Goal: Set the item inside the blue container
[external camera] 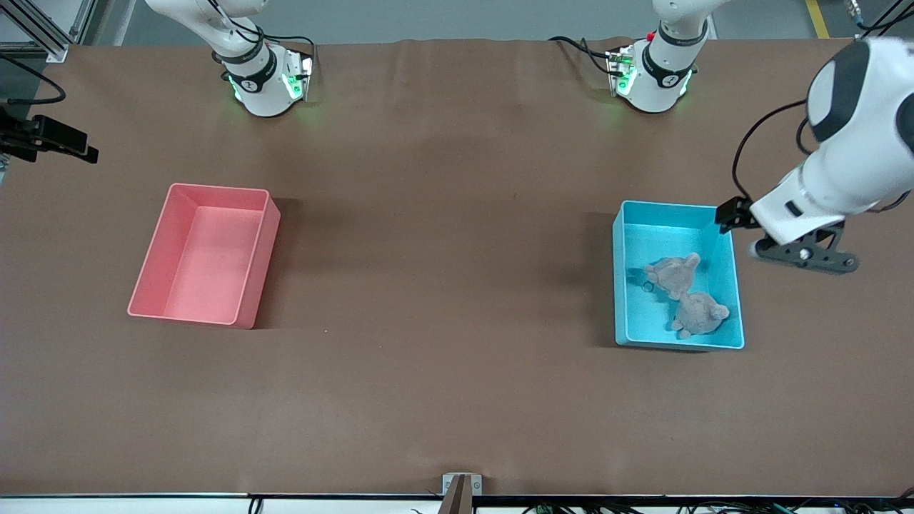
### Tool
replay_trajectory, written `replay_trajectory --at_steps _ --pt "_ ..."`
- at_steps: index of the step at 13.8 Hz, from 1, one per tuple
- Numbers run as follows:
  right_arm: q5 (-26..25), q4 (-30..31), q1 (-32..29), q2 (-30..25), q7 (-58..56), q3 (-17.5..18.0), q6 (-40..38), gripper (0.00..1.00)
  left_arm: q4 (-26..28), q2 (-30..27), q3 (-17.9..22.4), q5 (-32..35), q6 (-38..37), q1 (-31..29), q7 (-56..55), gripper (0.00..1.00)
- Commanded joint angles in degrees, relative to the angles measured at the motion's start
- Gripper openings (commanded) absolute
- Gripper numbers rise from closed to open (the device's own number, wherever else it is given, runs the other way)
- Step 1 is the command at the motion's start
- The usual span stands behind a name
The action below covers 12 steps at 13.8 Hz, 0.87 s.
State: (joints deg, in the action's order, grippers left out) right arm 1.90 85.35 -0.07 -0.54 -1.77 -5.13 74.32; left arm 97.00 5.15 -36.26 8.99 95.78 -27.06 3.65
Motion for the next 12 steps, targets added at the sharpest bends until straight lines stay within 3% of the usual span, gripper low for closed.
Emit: replay_trajectory --at_steps 1,12 --pt "0.0 4.3 0.3 -4.6 -0.5 -0.2 1.2 1.0 -6.1 -0.2 1.1 -1.0 -4.4 -0.4 0.4 1.0" --pt "0.1 0.4 0.5 -5.9 -0.6 0.1 -0.5 1.0 -6.5 -1.0 2.4 -4.1 -3.2 -4.8 1.2 1.0"
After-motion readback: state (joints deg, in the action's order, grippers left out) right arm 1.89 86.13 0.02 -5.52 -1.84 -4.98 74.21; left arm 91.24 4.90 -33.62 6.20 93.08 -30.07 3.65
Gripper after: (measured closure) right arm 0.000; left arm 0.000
